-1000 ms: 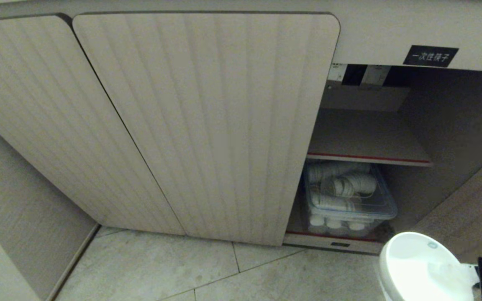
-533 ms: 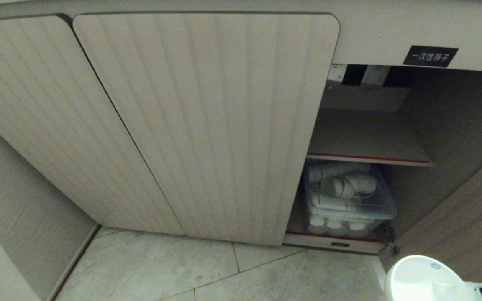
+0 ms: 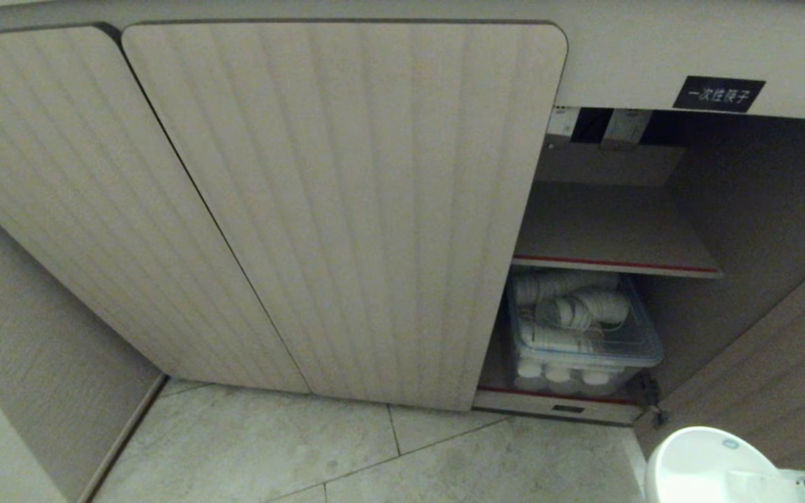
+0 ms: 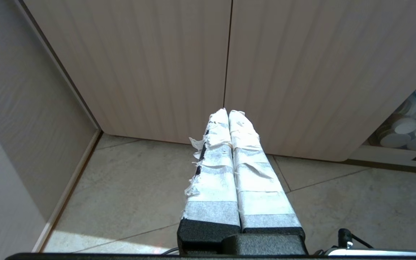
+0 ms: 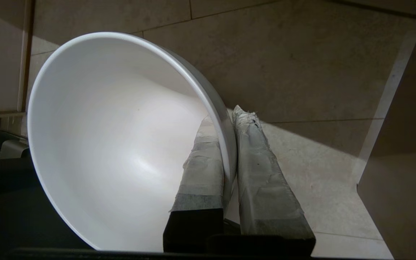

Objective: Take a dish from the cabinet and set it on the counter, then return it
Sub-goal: Place it on the table

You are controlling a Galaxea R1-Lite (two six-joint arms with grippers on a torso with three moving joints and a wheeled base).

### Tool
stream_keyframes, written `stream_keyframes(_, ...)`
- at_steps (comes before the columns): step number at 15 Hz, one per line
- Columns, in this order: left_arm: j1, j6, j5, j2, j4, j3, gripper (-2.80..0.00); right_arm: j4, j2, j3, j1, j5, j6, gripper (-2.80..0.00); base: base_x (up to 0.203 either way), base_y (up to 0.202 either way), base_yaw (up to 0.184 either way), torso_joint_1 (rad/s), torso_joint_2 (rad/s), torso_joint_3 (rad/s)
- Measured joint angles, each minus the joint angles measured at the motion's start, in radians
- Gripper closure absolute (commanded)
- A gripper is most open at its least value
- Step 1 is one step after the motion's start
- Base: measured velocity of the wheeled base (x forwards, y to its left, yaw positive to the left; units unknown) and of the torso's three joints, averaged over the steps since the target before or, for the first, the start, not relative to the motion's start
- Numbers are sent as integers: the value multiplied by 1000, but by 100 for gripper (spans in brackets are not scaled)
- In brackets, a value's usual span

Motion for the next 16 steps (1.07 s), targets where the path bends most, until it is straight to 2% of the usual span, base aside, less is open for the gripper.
stream_keyframes(16,0,0,-1,0,0,0,0,18,19,-18,17,4,3,0,0,0,0,0,0,0)
